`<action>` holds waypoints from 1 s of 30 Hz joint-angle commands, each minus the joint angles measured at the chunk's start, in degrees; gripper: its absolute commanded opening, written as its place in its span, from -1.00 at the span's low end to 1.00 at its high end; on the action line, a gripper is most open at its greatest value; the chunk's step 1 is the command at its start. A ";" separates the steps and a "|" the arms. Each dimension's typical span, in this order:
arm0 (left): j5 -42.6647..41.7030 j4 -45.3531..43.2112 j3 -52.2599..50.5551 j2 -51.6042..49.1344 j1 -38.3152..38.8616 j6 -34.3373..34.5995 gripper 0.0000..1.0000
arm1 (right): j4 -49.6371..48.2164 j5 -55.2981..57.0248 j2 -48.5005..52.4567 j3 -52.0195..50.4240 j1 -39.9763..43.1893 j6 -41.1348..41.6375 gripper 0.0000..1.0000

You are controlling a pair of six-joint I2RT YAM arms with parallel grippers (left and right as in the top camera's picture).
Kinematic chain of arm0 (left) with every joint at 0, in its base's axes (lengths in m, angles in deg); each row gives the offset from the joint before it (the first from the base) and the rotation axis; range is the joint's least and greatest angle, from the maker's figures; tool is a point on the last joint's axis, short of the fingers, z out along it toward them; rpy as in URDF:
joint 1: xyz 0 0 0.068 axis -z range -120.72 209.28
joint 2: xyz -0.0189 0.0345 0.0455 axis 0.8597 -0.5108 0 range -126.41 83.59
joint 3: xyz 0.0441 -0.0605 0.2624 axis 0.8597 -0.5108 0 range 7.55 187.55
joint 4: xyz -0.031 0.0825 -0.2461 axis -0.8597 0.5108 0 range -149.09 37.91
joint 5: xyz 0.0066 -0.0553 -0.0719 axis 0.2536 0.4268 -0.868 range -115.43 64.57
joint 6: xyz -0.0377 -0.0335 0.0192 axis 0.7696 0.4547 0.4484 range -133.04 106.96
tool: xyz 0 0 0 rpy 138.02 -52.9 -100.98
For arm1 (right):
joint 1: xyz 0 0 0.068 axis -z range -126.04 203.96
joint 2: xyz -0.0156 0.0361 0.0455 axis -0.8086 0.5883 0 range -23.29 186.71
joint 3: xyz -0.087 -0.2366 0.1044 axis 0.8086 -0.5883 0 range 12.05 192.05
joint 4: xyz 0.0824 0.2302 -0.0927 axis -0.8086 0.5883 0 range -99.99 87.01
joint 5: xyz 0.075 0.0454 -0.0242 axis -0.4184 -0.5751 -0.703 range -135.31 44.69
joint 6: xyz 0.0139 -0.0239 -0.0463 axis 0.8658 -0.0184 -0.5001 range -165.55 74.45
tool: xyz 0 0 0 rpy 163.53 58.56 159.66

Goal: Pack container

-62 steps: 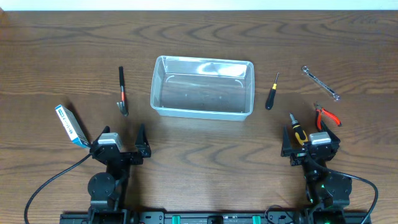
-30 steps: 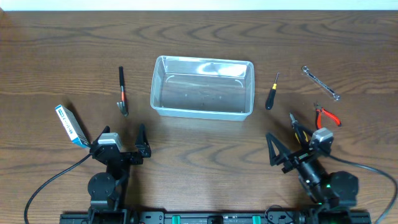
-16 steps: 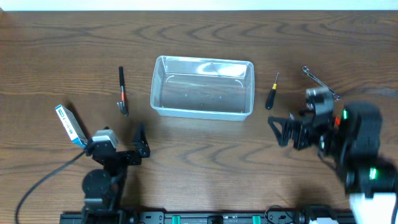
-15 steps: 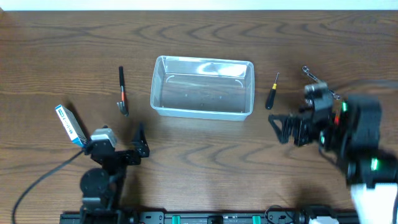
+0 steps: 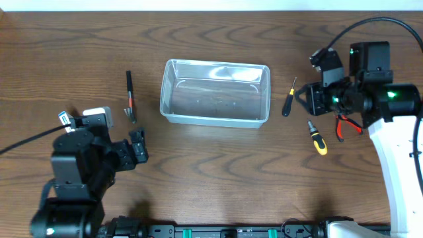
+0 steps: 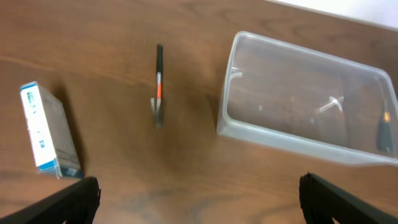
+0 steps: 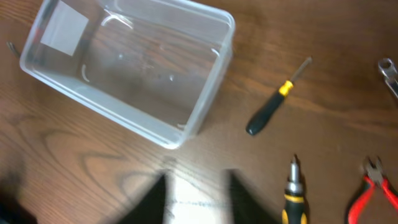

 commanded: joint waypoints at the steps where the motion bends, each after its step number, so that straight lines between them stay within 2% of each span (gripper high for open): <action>1: -0.52 3.26 5.68 -0.07 -0.24 -1.51 0.96 | -1.05 1.62 0.50 1.18 -4.02 2.19 -0.98; 11: -0.44 7.50 6.19 -2.97 -0.24 -1.51 0.96 | -5.31 6.54 9.60 1.18 -15.78 3.19 -0.98; 19: -0.46 9.49 6.19 -7.19 -0.24 -1.53 0.96 | -8.96 10.62 19.76 1.18 -16.33 2.03 -0.97; 24: -0.46 9.51 6.19 -7.67 -0.24 -1.53 0.96 | -10.60 11.13 22.67 1.18 -16.31 -1.79 -0.98; 30: -0.46 9.55 6.19 -7.67 -0.24 -1.51 0.96 | -10.12 13.70 25.24 1.16 -16.31 -1.79 -0.99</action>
